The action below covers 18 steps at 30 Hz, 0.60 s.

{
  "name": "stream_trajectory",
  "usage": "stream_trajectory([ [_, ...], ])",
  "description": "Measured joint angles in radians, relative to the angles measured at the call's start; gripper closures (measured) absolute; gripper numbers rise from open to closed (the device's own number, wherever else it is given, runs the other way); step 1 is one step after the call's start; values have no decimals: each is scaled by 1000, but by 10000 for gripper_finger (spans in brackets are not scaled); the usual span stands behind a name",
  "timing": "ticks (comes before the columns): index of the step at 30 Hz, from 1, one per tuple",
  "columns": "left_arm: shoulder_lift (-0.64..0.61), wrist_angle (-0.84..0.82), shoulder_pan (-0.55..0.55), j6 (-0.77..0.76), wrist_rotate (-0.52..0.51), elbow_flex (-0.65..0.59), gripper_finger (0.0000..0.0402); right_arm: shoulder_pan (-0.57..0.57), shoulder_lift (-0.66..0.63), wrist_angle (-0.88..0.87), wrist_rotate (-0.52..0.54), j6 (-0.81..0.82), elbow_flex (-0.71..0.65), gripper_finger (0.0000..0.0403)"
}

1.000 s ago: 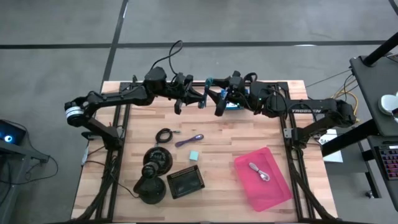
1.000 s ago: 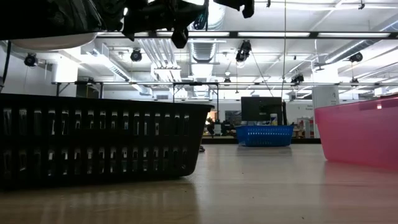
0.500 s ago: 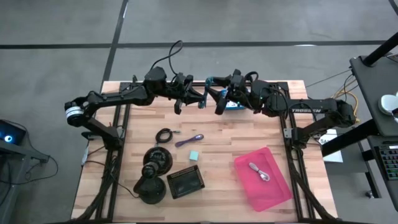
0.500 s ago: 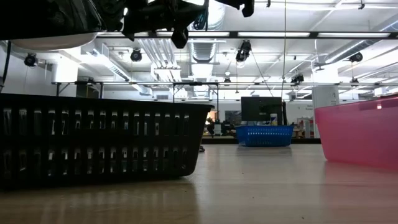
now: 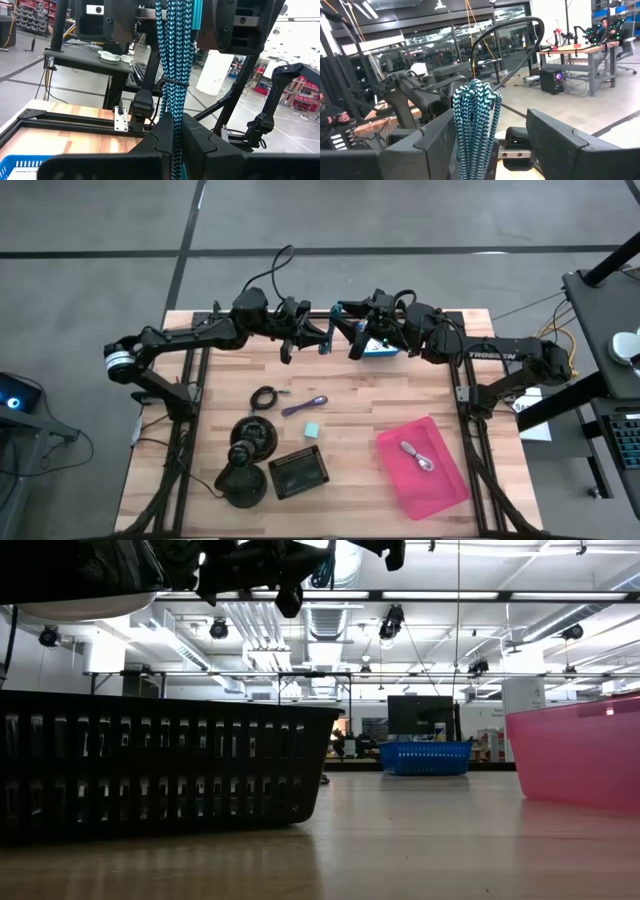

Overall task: Pick and place items into bin
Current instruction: Put the blue charger cable into the pink bin

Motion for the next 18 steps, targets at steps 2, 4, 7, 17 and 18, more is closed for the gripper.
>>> stream_trajectory([
  [2, 0, 0, 0, 0, 0, 0, 400, 0, 0, 0, 0, 2, 0, 179],
  [4, 0, 0, 0, 5, 0, 0, 400, 0, 0, 1, 0, 3, 0, 179],
  [7, 0, 0, 0, 6, 1, 0, 400, 0, 0, 24, 0, 4, 0, 182],
  [17, 0, 0, 0, 6, 1, 0, 400, 0, 0, 85, 0, 3, 0, 215],
  [18, 0, 0, 0, 6, 0, 0, 400, 0, 0, 82, 0, 3, 0, 218],
])
